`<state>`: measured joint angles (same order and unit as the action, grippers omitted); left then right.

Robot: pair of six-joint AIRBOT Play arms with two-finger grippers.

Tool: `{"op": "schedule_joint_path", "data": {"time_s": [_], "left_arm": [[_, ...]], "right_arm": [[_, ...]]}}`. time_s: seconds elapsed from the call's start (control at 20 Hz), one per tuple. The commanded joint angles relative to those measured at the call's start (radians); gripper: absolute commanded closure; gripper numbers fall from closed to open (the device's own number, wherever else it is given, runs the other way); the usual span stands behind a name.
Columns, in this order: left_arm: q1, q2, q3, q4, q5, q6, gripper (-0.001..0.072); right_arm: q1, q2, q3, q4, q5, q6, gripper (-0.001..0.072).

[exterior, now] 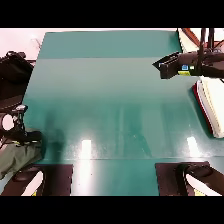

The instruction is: Fold the shirts.

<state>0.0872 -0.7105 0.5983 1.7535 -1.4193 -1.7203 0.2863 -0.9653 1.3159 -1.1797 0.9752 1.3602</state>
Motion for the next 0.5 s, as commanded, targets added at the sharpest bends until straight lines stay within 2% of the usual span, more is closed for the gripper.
{"op": "schedule_joint_path", "data": {"time_s": [0.0,0.2,0.45], "left_arm": [[0.002,0.001,0.144,-0.04,0.006,-0.015,0.0677],[-0.031,-0.001,0.563,-0.242,0.072,0.056,0.0679],[-0.333,-0.149,0.94,-0.266,0.085,0.104,0.0681]], "right_arm": [[0.001,0.001,0.027,0.0,-0.027,0.0,0.0688],[-0.003,-0.001,0.158,-0.001,-0.03,0.0,0.0688],[-0.088,-0.001,0.296,0.001,-0.002,0.001,0.0688]]}}
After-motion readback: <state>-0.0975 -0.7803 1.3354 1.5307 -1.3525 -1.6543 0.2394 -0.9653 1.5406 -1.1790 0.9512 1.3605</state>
